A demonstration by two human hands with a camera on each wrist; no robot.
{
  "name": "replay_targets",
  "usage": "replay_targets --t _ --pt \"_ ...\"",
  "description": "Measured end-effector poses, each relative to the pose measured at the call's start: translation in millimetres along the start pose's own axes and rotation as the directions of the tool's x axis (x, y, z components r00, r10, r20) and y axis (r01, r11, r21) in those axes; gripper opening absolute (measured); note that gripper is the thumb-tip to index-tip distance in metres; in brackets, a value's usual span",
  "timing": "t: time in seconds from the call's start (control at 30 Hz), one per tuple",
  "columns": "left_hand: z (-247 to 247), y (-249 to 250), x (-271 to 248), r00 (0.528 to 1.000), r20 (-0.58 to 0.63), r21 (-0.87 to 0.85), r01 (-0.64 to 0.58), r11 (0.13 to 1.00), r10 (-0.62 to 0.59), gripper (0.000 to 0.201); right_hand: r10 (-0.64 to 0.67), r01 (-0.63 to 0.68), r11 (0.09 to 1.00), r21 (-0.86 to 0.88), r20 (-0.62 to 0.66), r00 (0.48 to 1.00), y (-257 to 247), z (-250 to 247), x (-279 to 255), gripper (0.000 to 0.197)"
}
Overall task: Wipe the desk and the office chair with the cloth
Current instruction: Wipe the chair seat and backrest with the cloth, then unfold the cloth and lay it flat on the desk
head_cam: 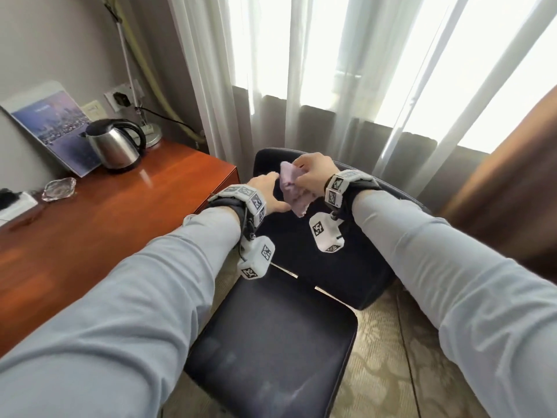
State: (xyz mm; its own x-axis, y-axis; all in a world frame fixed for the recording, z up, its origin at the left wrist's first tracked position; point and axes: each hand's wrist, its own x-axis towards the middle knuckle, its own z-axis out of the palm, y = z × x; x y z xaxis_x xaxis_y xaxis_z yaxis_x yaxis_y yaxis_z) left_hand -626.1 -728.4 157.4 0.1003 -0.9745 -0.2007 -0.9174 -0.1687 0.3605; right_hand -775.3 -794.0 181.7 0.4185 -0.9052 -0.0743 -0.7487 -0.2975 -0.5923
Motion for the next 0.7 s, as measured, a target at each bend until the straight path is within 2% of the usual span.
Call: replay_targets --t 0.07,0.2,0.27,0.37,0.47,0.57,0.63,0.7 --pt "-10 -1 -5 0.996 -0.064 -0.048 0.060 0.997 -0.063 0.057 -0.019 0.020 0.997 0.075 -0.021 1.000 -13 6 2 0.022" --pt "-25 -24 -34 0.951 -0.160 -0.138 0.245 0.960 -0.266 0.052 -0.074 0.067 0.977 0.201 0.028 0.997 -41 35 4 0.008" --pt "-30 -43 -54 0.926 -0.165 -0.195 0.306 0.932 -0.338 0.052 -0.129 0.109 0.963 0.245 0.067 0.989 -60 56 4 0.010" --pt "-41 -77 -91 0.900 -0.152 -0.275 0.358 0.892 -0.408 0.060 -0.197 0.151 0.947 0.285 0.141 0.970 -99 93 -1 0.024" --pt "-53 -117 -133 0.877 -0.134 -0.432 0.367 0.824 -0.461 0.048 -0.277 0.209 0.937 0.278 0.233 0.932 -148 132 -16 0.041" --pt "-61 -158 -183 0.830 -0.114 -0.558 0.402 0.726 -0.547 0.059 -0.351 0.247 0.917 0.313 0.337 0.874 -194 172 -32 0.047" --pt "-65 -184 -214 0.806 -0.105 -0.589 0.421 0.689 -0.583 0.047 -0.384 0.248 0.905 0.345 0.415 0.824 -222 198 -44 0.049" --pt "-68 -206 -244 0.760 -0.131 -0.603 0.448 0.660 -0.636 0.031 -0.404 0.246 0.902 0.355 0.490 0.773 -248 224 -55 0.044"
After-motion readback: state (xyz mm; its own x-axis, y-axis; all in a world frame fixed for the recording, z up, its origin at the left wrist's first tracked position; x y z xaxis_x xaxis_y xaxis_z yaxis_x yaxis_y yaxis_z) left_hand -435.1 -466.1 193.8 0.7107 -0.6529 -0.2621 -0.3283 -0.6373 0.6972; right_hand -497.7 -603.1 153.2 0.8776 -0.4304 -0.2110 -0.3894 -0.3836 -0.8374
